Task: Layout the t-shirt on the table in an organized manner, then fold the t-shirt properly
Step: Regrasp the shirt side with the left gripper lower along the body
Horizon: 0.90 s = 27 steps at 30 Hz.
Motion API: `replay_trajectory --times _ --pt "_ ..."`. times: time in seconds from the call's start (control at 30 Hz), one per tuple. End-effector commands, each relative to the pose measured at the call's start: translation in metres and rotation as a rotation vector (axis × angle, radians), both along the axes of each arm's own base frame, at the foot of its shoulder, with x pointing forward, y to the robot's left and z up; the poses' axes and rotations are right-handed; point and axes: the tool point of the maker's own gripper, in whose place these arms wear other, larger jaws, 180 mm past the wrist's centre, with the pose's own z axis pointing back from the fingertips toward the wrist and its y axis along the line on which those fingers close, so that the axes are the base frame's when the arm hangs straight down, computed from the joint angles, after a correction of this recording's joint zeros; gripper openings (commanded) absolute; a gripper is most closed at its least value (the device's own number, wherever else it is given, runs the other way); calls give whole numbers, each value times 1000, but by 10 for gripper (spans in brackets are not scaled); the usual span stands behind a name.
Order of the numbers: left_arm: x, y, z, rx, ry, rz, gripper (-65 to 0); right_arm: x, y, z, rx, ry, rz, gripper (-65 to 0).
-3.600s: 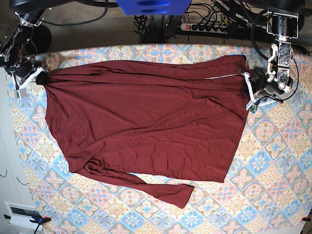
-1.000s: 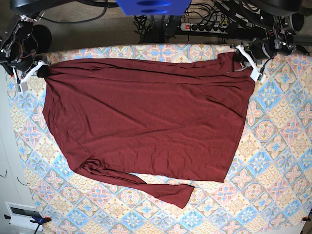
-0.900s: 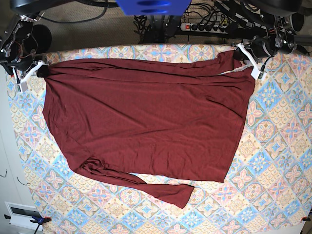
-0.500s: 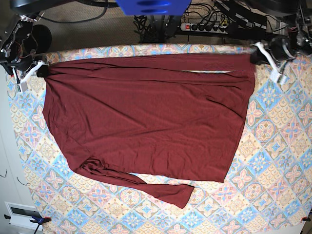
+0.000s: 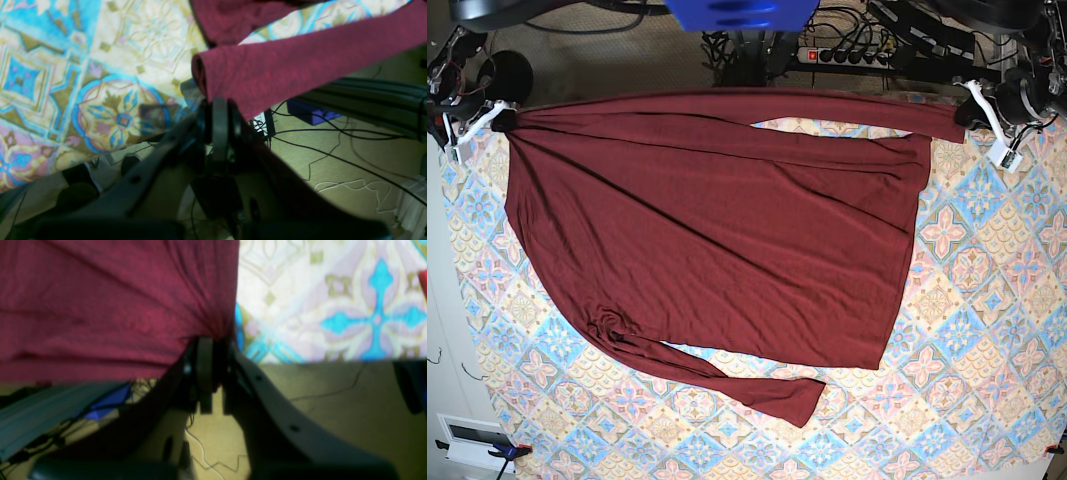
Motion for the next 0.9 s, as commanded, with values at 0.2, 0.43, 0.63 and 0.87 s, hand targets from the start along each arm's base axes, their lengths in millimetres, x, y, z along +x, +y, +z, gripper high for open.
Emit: replay_trajectory --times 0.2,0.43,0.63,0.87 --pt "59 -22 35 -58 -222 -3 -650 9 -8 13 -29 -35 14 -639" --pt "99 -29 45 -143 -334 75 -650 10 -8 13 -29 -38 14 -639" --pt "124 -26 27 -257 -336 198 -650 10 -7 13 -28 -40 13 -639" --pt "134 -24 -9 -321 -252 288 -650 10 -7 12 -27 -39 12 -639"
